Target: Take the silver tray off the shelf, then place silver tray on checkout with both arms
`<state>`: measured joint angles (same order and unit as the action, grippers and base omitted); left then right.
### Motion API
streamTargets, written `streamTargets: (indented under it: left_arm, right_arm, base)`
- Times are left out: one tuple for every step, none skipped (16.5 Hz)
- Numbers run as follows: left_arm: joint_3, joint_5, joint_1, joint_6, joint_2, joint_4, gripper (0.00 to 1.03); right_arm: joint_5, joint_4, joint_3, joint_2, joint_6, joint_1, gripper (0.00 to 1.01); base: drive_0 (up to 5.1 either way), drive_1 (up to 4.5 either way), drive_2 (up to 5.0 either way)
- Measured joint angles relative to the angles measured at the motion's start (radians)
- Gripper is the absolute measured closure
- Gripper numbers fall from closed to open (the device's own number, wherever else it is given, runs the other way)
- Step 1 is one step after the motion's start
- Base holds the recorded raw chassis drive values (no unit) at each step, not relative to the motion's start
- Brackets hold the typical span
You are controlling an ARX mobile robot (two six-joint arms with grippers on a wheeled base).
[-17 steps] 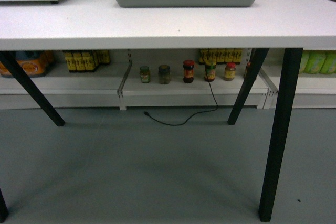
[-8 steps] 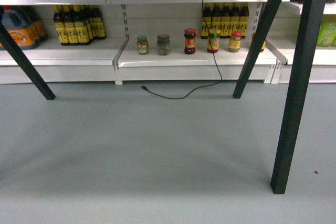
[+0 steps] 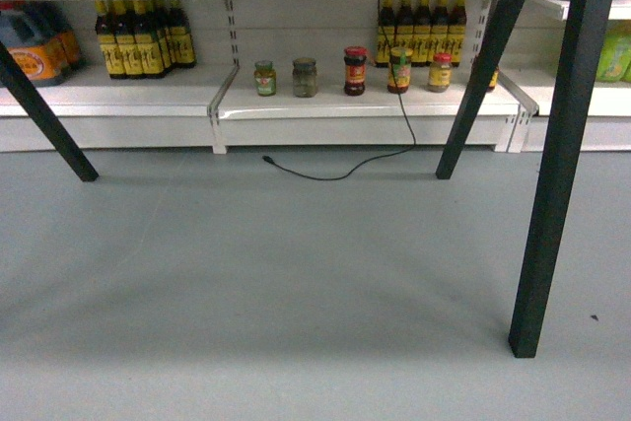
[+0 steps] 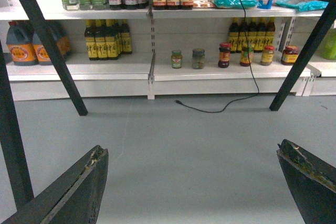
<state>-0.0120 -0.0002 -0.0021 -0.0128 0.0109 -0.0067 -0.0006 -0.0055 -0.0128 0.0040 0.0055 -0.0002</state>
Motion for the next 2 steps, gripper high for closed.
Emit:
streamTargets:
  left_arm:
    - [0.000, 0.000, 0.000, 0.000, 0.000, 0.000, 0.05]
    - [0.000, 0.000, 0.000, 0.000, 0.000, 0.000, 0.05]
  right_arm:
    - [0.000, 0.000, 0.000, 0.000, 0.000, 0.000, 0.03]
    - [0.000, 0.000, 0.000, 0.000, 0.000, 0.000, 0.03]
  base:
    - [0.0, 0.00, 0.0]
    - [0.0, 0.00, 0.0]
